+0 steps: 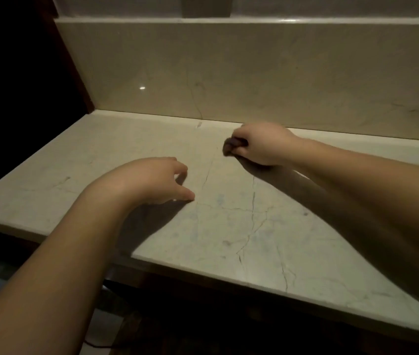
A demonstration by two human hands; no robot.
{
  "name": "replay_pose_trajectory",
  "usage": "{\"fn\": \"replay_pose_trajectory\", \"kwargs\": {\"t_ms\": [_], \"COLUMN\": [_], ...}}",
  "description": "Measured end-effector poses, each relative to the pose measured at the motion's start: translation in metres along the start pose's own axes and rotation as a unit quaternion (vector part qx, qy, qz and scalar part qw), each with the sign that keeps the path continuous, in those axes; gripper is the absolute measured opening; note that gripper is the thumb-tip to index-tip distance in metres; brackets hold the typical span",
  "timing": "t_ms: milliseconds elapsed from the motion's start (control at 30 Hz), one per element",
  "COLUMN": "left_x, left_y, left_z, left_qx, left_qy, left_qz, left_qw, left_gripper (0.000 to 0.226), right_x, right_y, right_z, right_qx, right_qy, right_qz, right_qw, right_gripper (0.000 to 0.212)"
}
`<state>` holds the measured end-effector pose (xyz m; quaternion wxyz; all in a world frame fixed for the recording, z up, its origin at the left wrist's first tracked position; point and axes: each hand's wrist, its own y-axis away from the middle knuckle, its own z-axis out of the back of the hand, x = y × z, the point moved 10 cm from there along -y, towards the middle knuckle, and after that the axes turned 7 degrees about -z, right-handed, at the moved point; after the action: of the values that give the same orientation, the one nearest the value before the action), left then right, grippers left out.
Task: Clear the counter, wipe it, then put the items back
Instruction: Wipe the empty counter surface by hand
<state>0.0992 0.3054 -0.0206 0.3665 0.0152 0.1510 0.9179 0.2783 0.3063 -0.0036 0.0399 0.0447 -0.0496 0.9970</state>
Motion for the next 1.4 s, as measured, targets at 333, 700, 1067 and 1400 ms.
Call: {"fn": "replay_pose_trajectory", "kwargs": {"t_ms": [333,700,1067,1400], "left_x": [-0.033,-0.031,-0.029,-0.030], "left_y": [-0.013,-0.010,-0.005,-0.003], "left_z": [-0.005,0.000,-0.006,-0.005], "left_qx": [0.022,-0.011,-0.009,-0.013], "left_qy": [-0.032,0.001,-0.019,0.006], "left_qz": [0.013,0.025,0.015,0.015], "left_qw": [0.999,1.000,1.000,1.000], "left_gripper": [0.058,0.053,0.052,0.056], "right_x": [-0.058,-0.039,-0.096,-0.055], "right_y": [-0.048,-0.062,-0.024,-0.040], "right_z": [0.004,0.005,0.011,0.010], "right_qx": [-0.041,-0.027,-0.006,-0.039], "right_qy": [0.038,0.090,0.011,0.047], "right_qz": [-0.114,-0.174,-0.134,-0.151], "right_qw": [0.992,0.980,0.991,0.987], "right_gripper": [0.025,0.018,0.019,0.019]}}
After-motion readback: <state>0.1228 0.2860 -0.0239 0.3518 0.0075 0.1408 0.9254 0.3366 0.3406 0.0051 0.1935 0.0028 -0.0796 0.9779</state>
